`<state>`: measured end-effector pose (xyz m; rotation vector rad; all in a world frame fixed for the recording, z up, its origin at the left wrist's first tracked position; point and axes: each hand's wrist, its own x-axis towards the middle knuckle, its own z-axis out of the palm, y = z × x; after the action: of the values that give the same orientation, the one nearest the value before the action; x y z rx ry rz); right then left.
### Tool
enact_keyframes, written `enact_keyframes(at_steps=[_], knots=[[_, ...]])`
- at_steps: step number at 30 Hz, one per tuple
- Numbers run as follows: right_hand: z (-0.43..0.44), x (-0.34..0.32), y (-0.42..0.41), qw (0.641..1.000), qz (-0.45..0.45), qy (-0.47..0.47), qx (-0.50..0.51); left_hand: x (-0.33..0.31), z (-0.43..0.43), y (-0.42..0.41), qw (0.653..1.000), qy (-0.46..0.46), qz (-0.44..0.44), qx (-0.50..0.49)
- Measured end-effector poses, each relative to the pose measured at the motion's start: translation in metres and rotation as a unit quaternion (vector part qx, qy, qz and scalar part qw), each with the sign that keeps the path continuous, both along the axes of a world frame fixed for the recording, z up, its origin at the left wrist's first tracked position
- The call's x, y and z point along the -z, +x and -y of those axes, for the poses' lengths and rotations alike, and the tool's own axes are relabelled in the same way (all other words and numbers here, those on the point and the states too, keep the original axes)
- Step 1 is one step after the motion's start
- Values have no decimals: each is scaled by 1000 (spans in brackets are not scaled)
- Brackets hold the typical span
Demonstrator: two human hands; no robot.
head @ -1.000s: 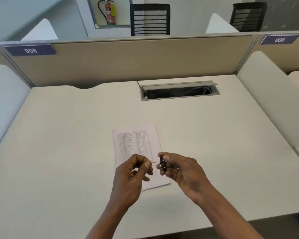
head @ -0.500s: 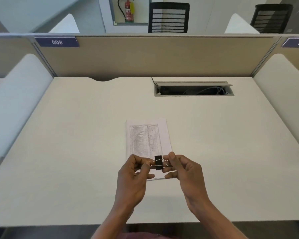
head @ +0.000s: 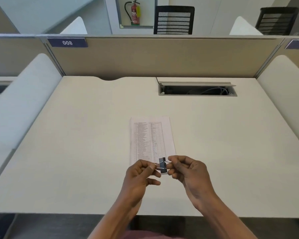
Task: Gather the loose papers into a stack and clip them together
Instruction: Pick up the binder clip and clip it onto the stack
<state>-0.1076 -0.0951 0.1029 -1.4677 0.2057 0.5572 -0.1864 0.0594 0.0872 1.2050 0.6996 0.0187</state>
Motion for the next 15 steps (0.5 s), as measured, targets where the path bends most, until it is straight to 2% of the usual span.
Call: enact_keyframes(at_steps=[3, 7, 9, 13, 15], knots=[[-4, 4, -8, 1000, 5, -15, 5, 2, 3, 0, 999, 32, -38, 0], [-8, 9, -17, 996, 54, -65, 21, 0, 5, -1, 980, 173, -93, -27], [-10, 12, -20, 992, 74, -95, 29, -6, 7, 1, 981, 170, -90, -36], [-6, 10, -21, 986, 107, -121, 39, -21, 15, 5, 989, 132, -63, 6], [0, 6, -18, 987, 118, -111, 15, -21, 17, 4, 984, 171, -34, 30]])
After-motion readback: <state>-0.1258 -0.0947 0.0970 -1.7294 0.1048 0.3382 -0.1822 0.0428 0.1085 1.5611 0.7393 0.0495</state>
